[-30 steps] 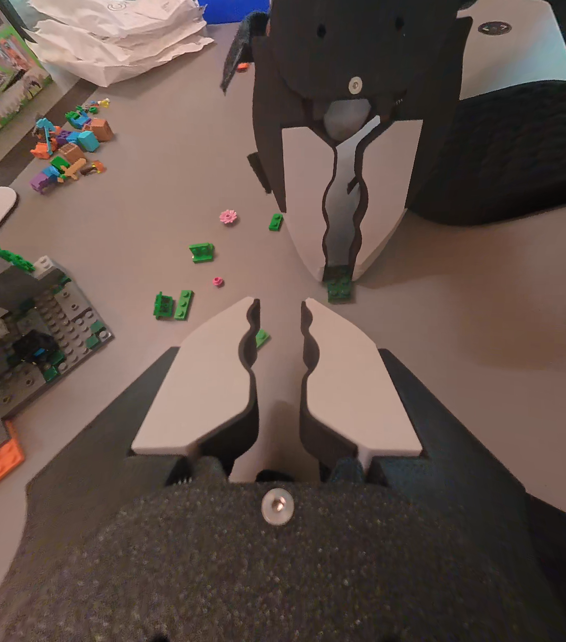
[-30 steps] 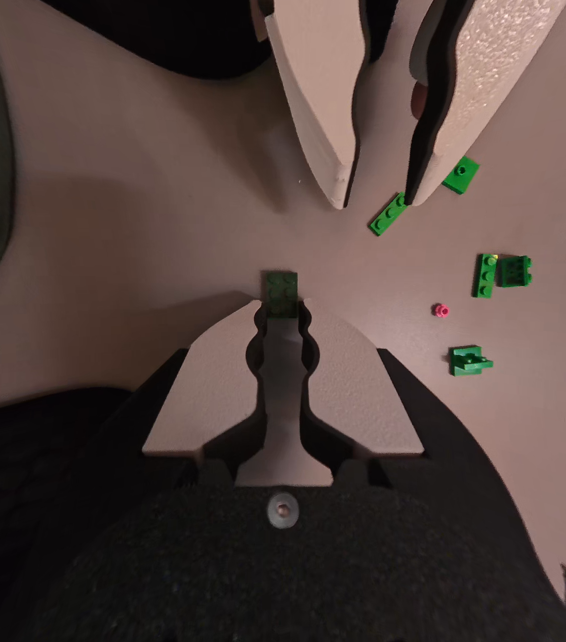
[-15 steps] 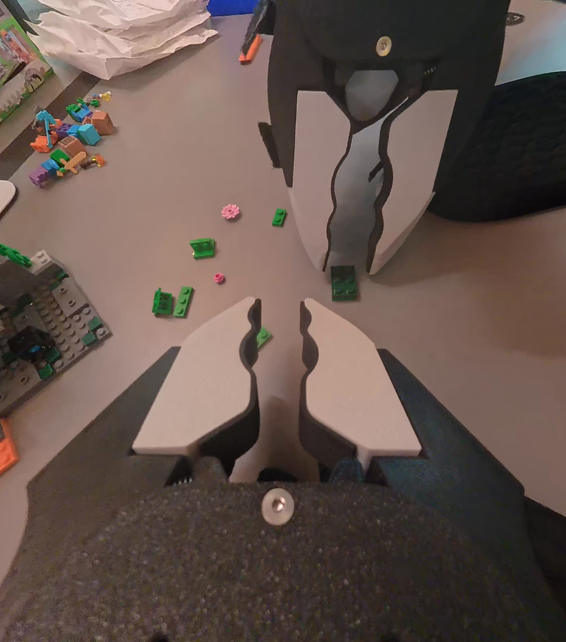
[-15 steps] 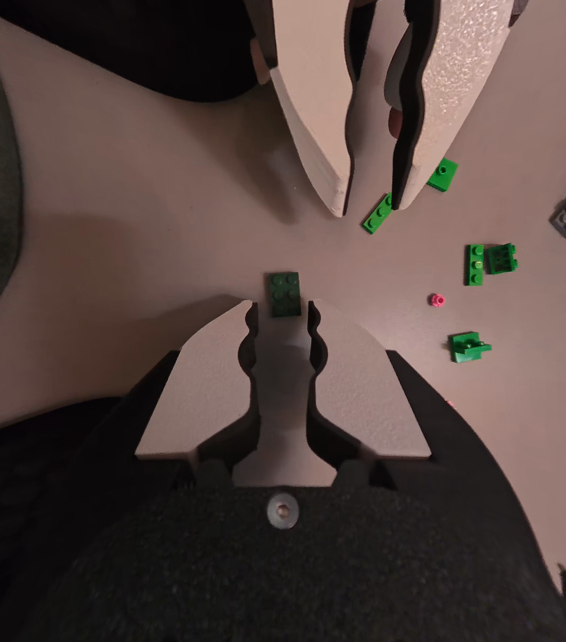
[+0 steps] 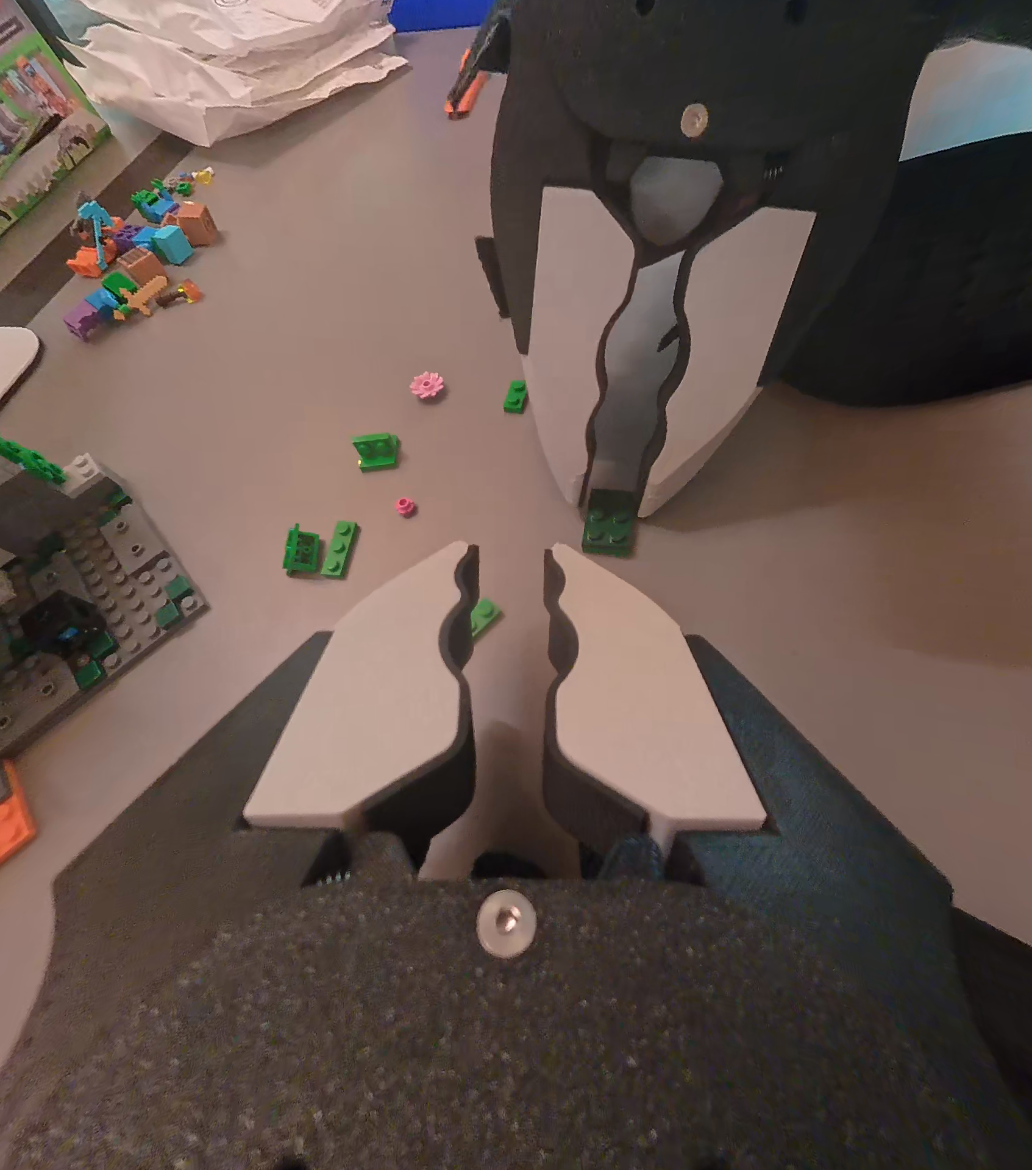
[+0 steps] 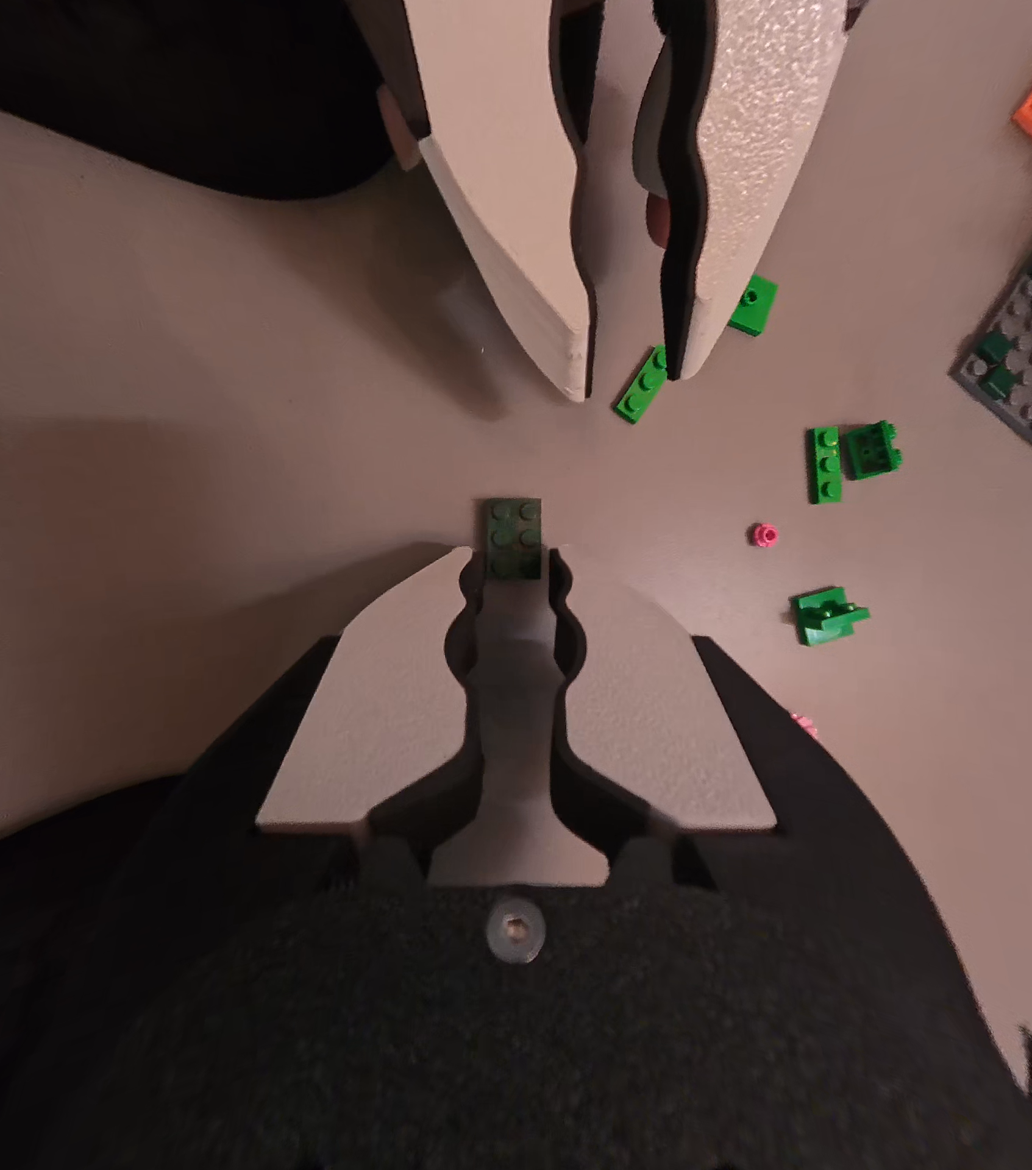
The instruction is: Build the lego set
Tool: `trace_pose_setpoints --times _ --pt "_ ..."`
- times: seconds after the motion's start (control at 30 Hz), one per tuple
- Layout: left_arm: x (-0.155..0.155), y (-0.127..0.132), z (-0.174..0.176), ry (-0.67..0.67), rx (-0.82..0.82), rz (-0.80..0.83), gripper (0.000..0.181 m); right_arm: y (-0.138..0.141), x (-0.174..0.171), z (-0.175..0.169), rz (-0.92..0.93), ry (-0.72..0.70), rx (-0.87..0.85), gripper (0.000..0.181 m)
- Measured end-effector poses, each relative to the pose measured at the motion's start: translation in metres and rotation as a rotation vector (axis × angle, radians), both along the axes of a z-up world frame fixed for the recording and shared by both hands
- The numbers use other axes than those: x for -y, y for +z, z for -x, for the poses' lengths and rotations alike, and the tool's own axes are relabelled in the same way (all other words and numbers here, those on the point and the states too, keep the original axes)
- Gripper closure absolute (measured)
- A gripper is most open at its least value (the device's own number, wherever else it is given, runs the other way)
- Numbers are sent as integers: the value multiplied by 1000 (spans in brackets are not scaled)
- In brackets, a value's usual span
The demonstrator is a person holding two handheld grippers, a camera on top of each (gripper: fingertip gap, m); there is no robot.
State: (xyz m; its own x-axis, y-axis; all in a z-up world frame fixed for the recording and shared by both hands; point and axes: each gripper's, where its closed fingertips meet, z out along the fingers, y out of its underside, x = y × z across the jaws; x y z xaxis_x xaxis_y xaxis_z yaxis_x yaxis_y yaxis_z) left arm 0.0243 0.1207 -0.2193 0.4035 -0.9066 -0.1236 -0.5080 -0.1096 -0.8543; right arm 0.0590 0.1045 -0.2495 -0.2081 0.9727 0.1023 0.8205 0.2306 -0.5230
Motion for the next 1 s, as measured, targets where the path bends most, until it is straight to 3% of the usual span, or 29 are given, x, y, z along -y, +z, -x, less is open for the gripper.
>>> trace_pose_setpoints --times 0.37,0.73,1.0 --pt "-5 10 3 41 50 -17 170 54 -28 5 93 -238 -396 153" --pt "-22 25 17 153 125 -67 181 85 -87 -27 -23 -535 -740 181" --pt "-36 38 33 267 178 -131 181 94 -113 -49 -45 -706 -897 181"
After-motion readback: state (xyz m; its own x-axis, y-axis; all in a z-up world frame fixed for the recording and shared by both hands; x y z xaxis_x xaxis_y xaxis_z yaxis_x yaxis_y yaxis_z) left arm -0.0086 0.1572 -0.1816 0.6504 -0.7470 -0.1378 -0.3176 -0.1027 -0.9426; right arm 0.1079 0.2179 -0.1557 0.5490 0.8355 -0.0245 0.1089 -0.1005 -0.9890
